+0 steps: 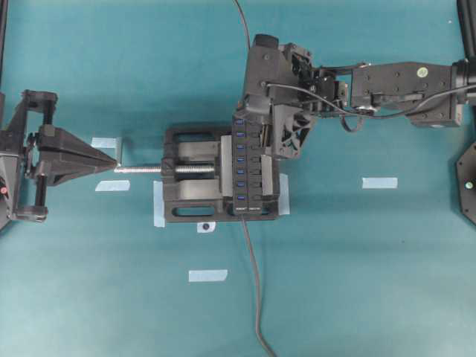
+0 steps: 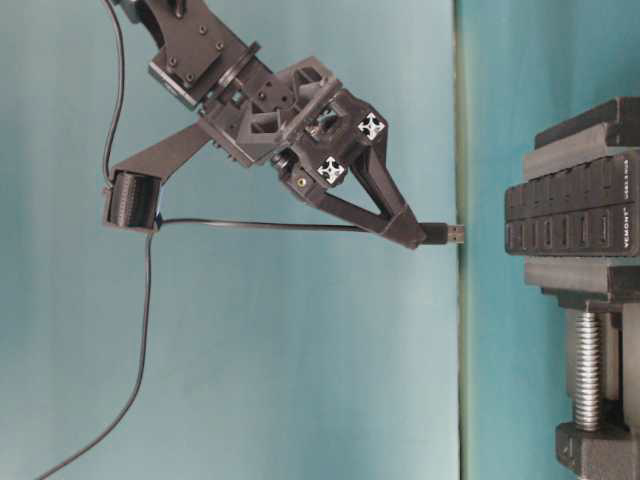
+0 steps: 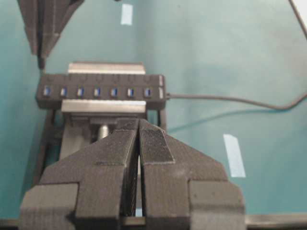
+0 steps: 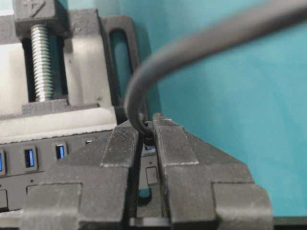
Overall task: Insert the USB into the center port of the fixed hub
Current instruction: 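Carry the plug with the right gripper to the hub's center port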
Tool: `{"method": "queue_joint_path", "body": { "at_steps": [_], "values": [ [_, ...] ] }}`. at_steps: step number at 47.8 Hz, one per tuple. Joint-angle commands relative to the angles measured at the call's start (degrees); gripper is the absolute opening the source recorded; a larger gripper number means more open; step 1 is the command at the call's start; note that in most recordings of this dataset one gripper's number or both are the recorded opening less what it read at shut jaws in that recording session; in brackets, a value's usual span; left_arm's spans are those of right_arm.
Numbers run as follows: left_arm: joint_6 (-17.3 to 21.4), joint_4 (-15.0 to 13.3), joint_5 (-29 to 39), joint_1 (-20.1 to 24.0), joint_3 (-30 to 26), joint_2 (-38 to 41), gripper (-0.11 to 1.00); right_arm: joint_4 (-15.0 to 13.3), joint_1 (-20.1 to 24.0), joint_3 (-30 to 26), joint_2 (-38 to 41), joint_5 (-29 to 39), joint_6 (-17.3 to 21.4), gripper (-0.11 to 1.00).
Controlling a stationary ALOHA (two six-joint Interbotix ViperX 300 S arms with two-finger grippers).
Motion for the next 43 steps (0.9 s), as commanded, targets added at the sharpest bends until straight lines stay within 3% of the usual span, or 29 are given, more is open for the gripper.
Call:
{"method": "queue_joint_path", "body": {
  "at_steps": [1, 43],
  "values": [
    [0.0, 0.1, -0.3, -0.1, -0.6, 0.1, 0.0, 0.2, 0.4, -1.3, -2.0, -0.2, 0.8, 0.1],
    [0.0, 0.1, -0.4, -0.1, -0.6, 0.1, 0.0, 0.4, 6.1, -1.7, -3.5, 1.9, 5.0, 0.1]
  ]
}}
